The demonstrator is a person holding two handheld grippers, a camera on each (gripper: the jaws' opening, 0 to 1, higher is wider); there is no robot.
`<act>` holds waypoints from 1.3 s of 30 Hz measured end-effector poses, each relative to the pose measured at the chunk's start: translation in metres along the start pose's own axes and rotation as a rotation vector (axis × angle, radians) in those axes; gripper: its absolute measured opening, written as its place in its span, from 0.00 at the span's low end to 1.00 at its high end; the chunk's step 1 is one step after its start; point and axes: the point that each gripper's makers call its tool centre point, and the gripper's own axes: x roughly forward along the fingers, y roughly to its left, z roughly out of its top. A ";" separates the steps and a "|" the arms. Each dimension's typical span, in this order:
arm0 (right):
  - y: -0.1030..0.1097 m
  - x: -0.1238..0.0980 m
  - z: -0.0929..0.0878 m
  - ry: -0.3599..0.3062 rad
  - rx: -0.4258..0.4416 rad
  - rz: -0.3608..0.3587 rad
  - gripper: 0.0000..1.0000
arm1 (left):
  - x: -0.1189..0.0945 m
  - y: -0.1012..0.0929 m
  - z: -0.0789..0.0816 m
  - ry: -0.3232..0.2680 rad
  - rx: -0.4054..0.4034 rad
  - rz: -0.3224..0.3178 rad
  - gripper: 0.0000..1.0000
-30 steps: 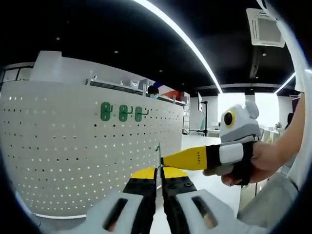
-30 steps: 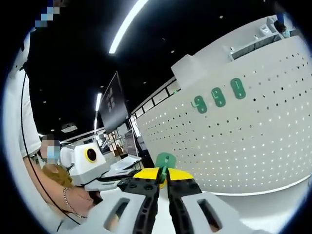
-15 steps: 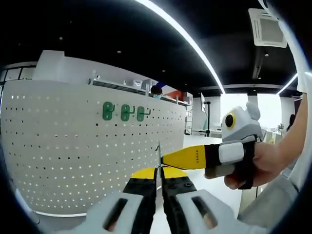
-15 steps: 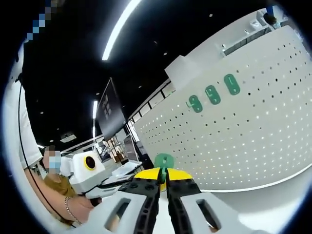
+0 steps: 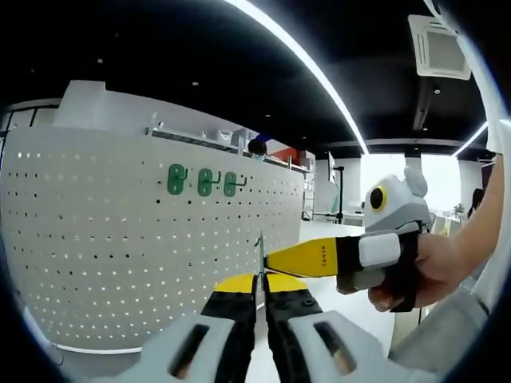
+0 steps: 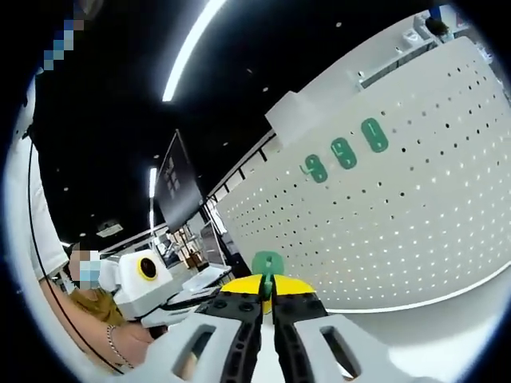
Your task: Insert the hook assembly into the mounting plate slot until the hook locks in place.
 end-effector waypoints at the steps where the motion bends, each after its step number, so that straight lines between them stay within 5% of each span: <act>1: 0.000 0.000 0.000 0.003 -0.005 0.000 0.00 | 0.000 0.000 0.000 0.000 -0.002 -0.001 0.03; 13: -0.002 -0.002 -0.002 0.023 0.015 0.000 0.00 | 0.002 -0.003 -0.004 0.023 -0.041 -0.035 0.06; 39: 0.001 -0.003 -0.006 0.043 0.052 0.013 0.00 | 0.010 -0.030 -0.045 0.207 -0.032 -0.170 0.84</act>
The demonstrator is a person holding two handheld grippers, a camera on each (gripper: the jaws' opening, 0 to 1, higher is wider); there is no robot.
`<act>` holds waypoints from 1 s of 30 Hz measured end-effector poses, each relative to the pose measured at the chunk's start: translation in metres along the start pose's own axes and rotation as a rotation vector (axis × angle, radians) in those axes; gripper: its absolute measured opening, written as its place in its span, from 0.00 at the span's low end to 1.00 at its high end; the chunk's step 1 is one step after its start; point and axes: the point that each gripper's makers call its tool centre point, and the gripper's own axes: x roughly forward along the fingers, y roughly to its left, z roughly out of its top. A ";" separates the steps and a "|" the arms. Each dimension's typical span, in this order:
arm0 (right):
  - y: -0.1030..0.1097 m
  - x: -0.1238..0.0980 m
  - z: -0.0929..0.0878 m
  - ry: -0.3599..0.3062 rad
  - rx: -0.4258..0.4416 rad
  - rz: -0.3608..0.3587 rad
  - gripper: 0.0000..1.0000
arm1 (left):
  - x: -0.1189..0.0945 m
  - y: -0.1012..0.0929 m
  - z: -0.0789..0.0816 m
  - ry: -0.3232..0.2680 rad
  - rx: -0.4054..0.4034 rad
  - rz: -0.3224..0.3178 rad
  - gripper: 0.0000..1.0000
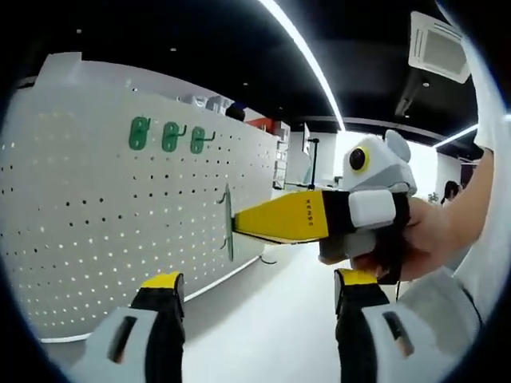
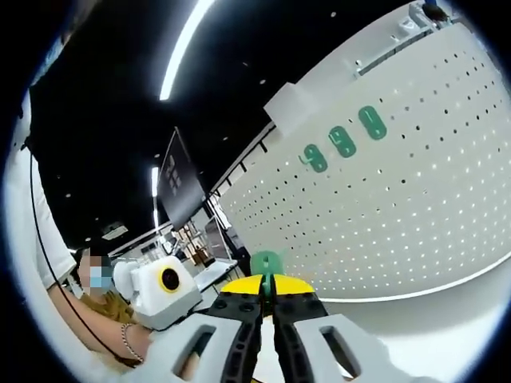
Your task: Insert the hook assembly into the mounting plate slot until the hook locks in place.
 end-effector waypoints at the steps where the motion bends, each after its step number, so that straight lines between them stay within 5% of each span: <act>1: -0.001 0.000 -0.001 0.004 -0.001 -0.004 0.00 | 0.001 0.000 -0.004 0.017 -0.005 0.001 0.89; 8: 0.000 0.000 0.000 0.010 -0.029 -0.009 0.00 | 0.000 0.000 -0.007 0.021 -0.005 0.004 0.85; 10: -0.003 -0.002 0.003 0.016 -0.104 -0.038 0.00 | -0.001 0.001 -0.008 0.026 0.000 0.005 0.83; 17: -0.007 -0.006 0.013 0.074 -0.616 -0.192 0.00 | -0.002 0.002 -0.010 0.029 -0.007 0.013 0.82; 30: -0.023 -0.006 0.033 0.017 -0.498 -0.229 0.00 | -0.004 0.006 -0.014 0.031 -0.009 0.029 0.81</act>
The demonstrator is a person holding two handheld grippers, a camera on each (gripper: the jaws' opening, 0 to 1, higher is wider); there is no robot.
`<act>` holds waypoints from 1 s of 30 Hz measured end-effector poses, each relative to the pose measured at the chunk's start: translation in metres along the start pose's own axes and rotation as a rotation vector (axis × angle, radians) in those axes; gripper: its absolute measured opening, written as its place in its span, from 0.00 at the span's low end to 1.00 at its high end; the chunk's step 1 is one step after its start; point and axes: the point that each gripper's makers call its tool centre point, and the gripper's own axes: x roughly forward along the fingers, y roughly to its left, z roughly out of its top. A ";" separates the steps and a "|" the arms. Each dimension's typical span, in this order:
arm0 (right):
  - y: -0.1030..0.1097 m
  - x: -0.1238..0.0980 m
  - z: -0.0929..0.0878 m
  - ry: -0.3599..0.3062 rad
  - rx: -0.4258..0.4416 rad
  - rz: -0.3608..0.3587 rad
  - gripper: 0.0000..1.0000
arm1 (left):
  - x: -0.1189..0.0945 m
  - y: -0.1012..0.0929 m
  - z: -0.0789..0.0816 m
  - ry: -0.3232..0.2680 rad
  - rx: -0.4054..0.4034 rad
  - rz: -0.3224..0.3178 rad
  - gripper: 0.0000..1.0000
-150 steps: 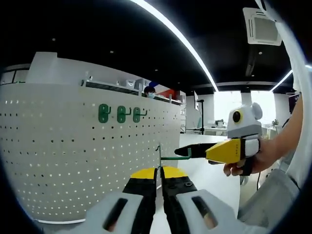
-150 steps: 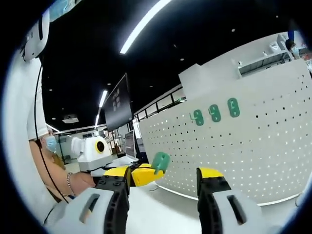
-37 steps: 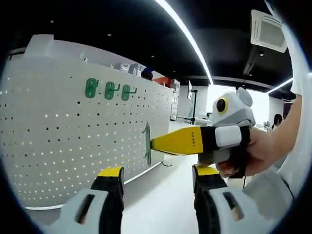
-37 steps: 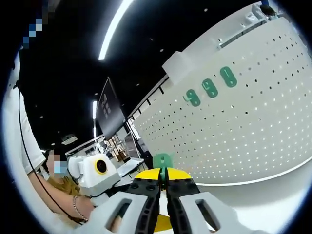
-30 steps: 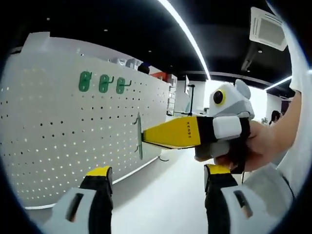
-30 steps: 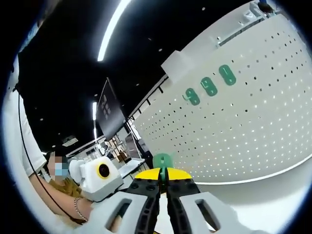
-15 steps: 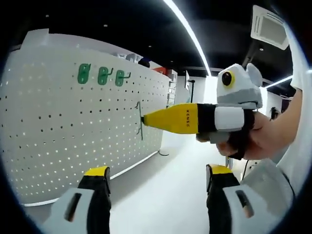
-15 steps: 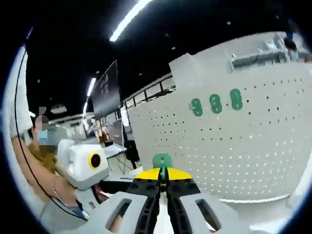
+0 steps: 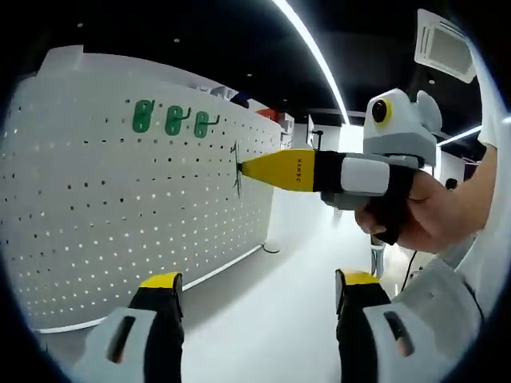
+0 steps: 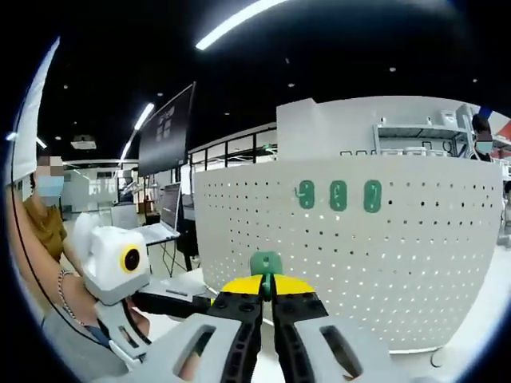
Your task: Insert the hook assembly into the mounting plate slot until the hook locks in place.
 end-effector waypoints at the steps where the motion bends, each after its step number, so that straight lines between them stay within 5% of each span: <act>1: -0.002 0.000 0.001 -0.001 0.002 -0.003 0.00 | -0.001 0.001 -0.001 0.002 0.000 0.001 0.80; 30: -0.098 0.009 0.026 -0.053 0.113 -0.224 0.00 | -0.039 0.018 -0.042 0.039 -0.029 0.120 0.79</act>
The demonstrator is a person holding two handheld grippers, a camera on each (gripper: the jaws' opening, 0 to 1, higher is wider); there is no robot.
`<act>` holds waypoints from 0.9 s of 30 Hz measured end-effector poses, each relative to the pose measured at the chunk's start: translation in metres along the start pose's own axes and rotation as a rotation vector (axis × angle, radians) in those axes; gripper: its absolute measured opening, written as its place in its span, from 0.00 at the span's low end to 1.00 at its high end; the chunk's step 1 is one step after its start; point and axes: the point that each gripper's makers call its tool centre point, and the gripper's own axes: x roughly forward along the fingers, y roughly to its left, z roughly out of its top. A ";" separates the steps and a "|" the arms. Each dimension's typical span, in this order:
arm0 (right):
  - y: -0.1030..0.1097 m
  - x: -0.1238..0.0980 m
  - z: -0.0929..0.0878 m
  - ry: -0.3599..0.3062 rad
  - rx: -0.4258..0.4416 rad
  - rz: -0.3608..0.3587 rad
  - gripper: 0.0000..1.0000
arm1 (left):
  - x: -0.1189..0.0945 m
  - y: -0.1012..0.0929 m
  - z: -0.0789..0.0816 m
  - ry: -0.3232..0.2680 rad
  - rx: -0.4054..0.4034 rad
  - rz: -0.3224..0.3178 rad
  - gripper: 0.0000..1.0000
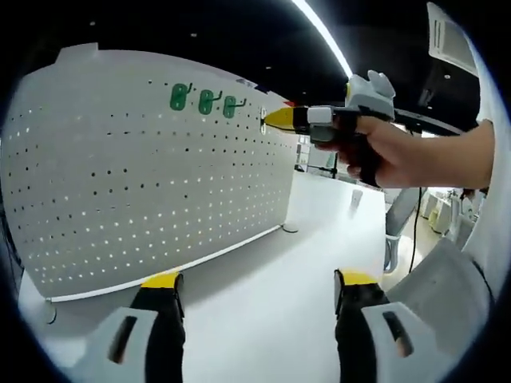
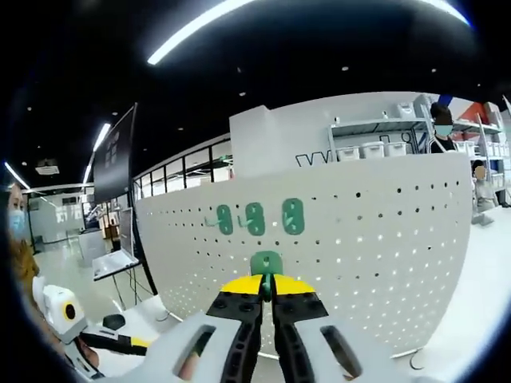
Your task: Insert the hook assembly into the mounting plate slot until the hook locks in place.
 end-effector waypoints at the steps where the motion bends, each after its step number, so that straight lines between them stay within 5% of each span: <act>1: -0.003 0.001 0.001 -0.004 0.001 -0.008 0.00 | -0.001 0.001 0.000 -0.001 0.001 0.006 0.79; 27: -0.058 0.032 0.039 -0.086 -0.025 -0.117 0.00 | -0.017 0.015 0.007 -0.029 0.008 0.085 0.77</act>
